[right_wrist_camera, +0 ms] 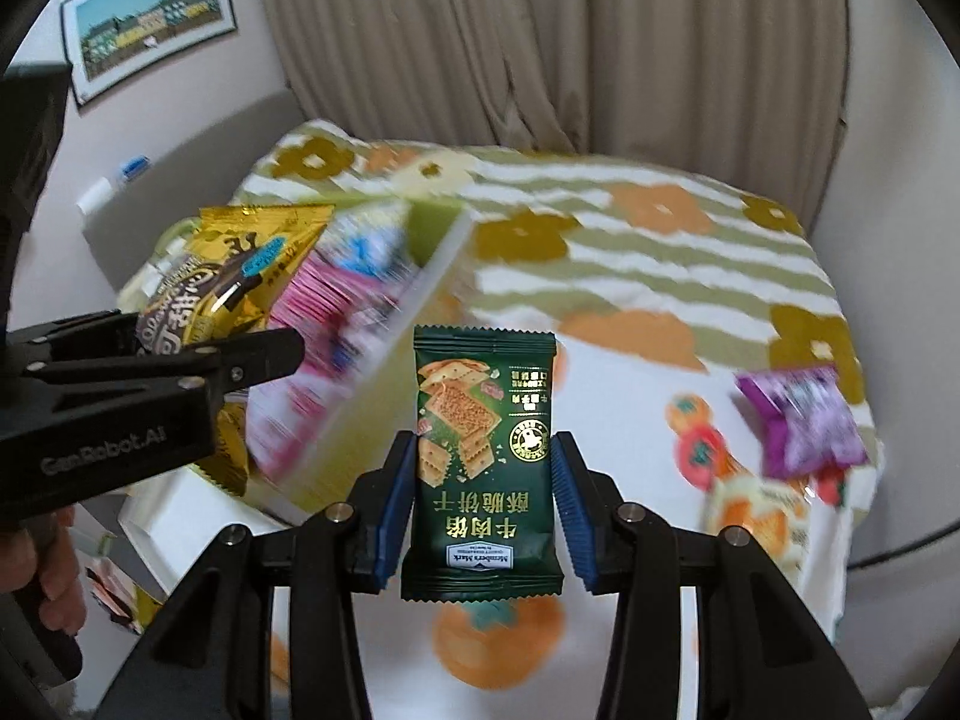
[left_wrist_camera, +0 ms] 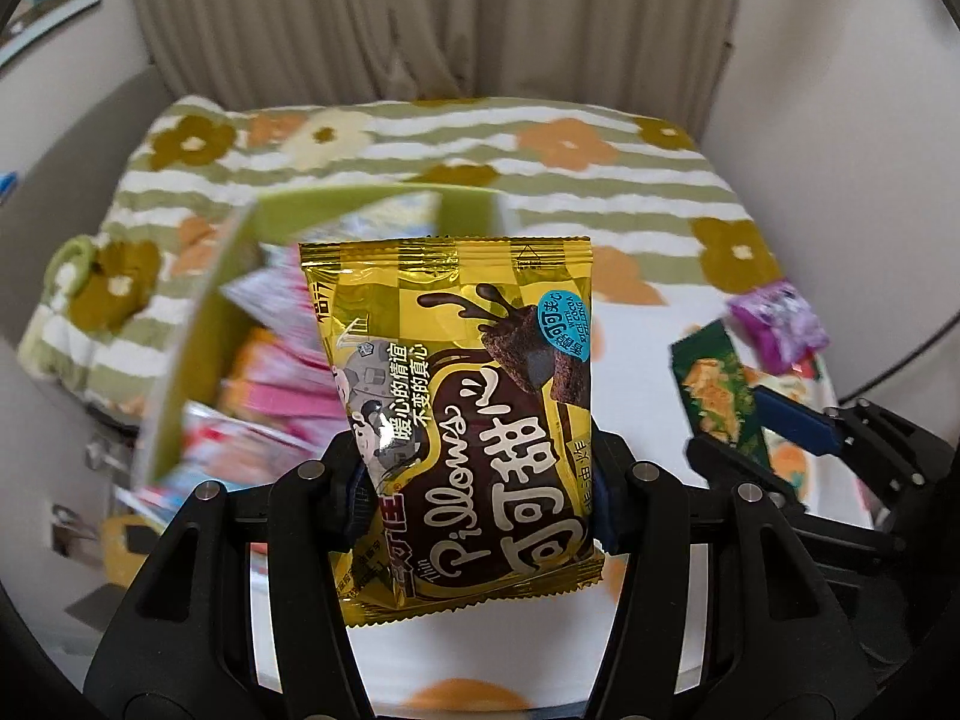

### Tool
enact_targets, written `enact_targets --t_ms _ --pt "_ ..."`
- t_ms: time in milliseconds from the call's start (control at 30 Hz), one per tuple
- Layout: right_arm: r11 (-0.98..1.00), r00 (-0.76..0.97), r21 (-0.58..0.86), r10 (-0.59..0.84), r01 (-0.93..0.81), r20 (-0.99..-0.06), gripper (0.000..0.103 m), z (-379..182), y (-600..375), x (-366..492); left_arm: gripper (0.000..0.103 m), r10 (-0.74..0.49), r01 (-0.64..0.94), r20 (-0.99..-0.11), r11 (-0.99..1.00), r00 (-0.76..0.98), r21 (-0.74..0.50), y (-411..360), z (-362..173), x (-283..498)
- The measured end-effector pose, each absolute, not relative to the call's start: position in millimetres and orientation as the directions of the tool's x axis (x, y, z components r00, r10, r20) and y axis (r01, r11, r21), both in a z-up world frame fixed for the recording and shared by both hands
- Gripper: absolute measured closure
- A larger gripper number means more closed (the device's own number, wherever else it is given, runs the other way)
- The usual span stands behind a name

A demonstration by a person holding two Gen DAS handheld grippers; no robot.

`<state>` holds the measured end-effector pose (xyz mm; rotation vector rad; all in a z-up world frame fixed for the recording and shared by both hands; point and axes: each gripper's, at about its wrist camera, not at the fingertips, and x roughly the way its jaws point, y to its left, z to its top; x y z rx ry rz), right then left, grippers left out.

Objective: Organize snacks
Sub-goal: 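Carry both packs into the box and open both tools to release them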

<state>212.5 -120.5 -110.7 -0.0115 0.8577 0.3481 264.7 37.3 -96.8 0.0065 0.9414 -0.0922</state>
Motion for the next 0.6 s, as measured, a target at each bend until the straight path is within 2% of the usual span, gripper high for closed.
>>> enact_targets --t_ms 300,400,433,467,533,600 --pt "0.921 0.588 0.153 0.35 -0.359 -0.729 0.062 -97 -41 244 0.052 -0.033 0.036 -0.833 0.999 0.552 -0.015 137 -103 298" --pt "0.928 0.585 0.16 0.339 -0.337 -0.737 0.062 -101 -25 250 0.051 -0.083 0.068 -0.859 0.996 0.506 -0.057 154 -118 309" --pt "0.93 0.582 0.158 0.333 -0.332 -0.742 0.062 -103 -20 252 0.045 -0.098 0.075 -0.857 0.995 0.506 -0.07 159 -122 311" --pt "0.933 0.578 0.154 0.326 -0.326 -0.748 0.062 -107 -14 253 0.028 -0.102 0.074 -0.855 0.994 0.509 -0.075 162 -124 311" --pt "0.937 0.573 0.146 0.311 -0.317 -0.758 0.062 -111 -6 255 0.001 -0.119 0.065 -0.845 0.993 0.521 -0.1 176 -126 309" --pt "0.942 0.572 0.142 0.299 -0.304 -0.764 0.062 -113 -1 255 0.001 -0.146 0.064 -0.838 0.989 0.526 -0.133 185 -126 306"
